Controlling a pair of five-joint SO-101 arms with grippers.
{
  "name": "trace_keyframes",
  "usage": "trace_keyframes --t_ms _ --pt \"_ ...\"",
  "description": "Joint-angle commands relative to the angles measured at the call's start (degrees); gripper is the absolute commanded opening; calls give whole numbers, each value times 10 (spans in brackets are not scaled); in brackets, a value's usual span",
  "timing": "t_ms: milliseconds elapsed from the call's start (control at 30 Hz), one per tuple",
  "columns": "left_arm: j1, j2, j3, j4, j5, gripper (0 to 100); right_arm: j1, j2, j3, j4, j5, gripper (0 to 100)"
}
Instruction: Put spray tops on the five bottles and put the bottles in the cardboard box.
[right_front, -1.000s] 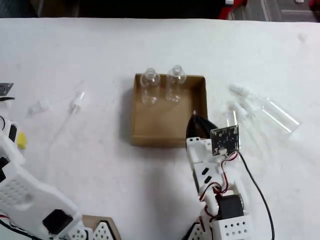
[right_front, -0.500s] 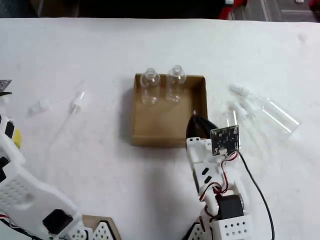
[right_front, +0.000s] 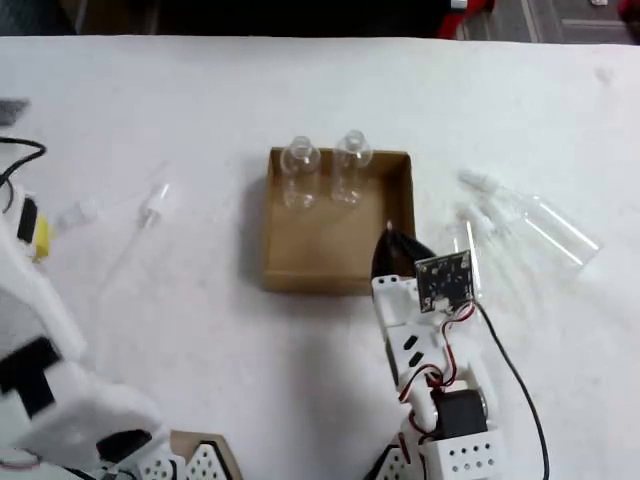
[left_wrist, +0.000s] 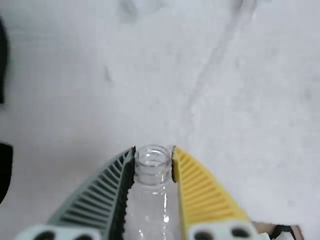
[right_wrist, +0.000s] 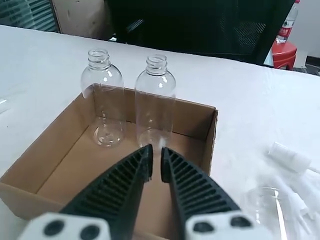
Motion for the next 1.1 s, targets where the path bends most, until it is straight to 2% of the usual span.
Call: trace_keyframes --t_ms 0,233,333,500,633,800,933,1067 --pt "27 -171 37 4 34 22 4 -6 -5 -15 13 17" --pt "101 -415 269 -83 41 22 4 -6 -5 -15 15 17" --pt "146 -551 360 -151 86 22 4 -6 -5 -15 16 17" --pt "277 -729 468 -224 113 21 4 -6 -4 -15 18 17" --pt "357 -765 491 -244 165 21 4 -6 20 -57 19 18" --pt "397 -766 498 -351 264 21 21 -4 29 -80 19 18" --pt "446 -768 571 -490 291 21 26 -4 29 -80 18 18" --pt "494 -768 700 -676 289 21 36 -4 29 -80 18 18"
